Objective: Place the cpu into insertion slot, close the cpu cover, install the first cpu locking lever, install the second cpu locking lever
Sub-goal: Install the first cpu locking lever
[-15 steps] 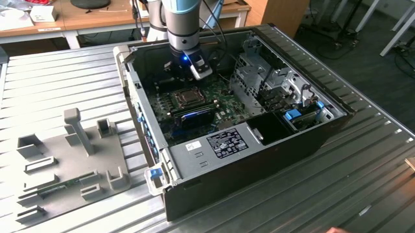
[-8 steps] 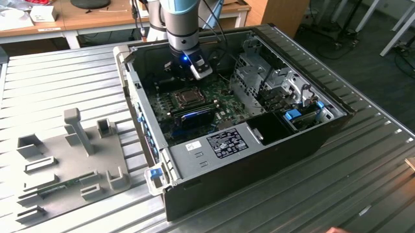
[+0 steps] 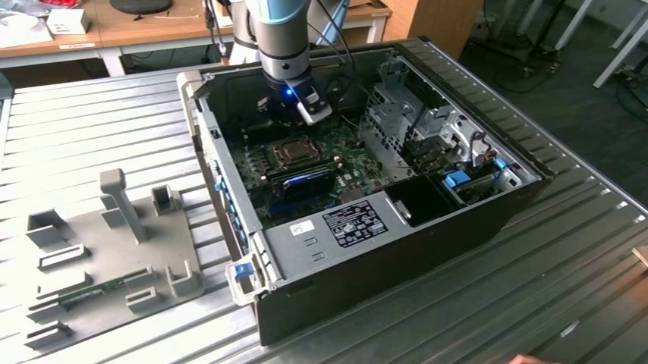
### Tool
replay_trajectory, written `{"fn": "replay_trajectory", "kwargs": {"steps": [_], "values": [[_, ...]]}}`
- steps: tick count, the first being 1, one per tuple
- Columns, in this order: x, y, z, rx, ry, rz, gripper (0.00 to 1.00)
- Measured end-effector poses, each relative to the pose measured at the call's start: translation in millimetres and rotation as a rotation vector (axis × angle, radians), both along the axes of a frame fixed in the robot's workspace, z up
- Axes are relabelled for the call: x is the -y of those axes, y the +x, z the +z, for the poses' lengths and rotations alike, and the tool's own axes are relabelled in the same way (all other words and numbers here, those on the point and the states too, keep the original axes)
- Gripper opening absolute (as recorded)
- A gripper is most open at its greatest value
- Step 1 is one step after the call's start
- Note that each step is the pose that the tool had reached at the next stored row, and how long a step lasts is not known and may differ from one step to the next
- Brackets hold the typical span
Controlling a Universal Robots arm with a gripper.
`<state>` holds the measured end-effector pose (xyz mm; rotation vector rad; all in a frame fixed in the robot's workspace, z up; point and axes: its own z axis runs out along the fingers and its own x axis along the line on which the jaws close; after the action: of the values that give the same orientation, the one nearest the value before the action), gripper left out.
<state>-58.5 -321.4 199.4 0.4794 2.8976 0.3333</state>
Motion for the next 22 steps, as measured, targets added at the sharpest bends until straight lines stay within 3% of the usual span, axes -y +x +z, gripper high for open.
{"fn": "replay_trajectory", "kwargs": {"steps": [3, 11, 22], "values": [[3.0, -0.1, -0.7, 0.0034, -0.0001, 0.000, 0.11], [4.4, -2.2, -1.1, 0.0079, -0.0002, 0.000, 0.11], [0.1, -6.5, -1.1, 0.0116, -0.0001, 0.000, 0.11]]}}
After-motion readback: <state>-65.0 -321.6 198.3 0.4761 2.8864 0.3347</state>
